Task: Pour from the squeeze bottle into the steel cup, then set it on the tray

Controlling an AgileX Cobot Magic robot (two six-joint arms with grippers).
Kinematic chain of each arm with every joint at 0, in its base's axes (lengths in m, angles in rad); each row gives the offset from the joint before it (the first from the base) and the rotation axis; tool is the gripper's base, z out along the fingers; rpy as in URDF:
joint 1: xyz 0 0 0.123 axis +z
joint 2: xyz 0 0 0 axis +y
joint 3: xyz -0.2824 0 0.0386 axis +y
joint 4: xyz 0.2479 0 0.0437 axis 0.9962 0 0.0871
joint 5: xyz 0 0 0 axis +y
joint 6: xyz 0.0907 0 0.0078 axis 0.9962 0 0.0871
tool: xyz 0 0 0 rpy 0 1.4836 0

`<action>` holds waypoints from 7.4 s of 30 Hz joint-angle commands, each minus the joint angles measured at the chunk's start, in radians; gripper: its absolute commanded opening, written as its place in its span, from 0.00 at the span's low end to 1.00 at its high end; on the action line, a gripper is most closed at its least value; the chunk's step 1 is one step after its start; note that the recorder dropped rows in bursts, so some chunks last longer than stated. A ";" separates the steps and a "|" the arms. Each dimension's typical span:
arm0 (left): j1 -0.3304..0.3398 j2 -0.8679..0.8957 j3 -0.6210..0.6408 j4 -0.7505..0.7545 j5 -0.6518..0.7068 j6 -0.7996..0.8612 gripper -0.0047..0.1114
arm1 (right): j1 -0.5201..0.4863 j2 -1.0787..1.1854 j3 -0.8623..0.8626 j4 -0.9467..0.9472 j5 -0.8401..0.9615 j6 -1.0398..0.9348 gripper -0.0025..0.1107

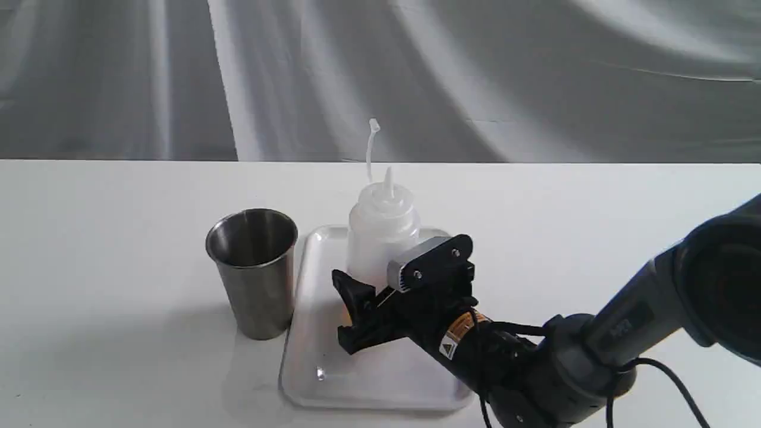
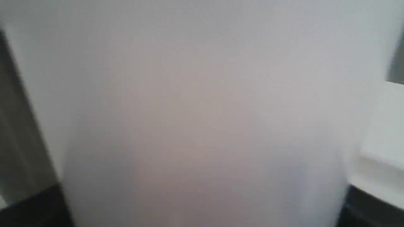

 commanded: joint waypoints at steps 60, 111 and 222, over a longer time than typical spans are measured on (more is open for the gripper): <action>-0.005 -0.003 0.004 0.001 -0.008 -0.003 0.04 | -0.015 -0.210 0.155 -0.021 0.163 -0.045 0.81; -0.005 -0.003 0.004 0.001 -0.008 -0.003 0.04 | 0.133 -1.850 0.787 -0.118 0.819 -0.034 0.02; -0.005 -0.003 0.004 0.001 -0.008 -0.002 0.04 | -0.617 -2.331 0.975 0.055 1.423 -0.103 0.02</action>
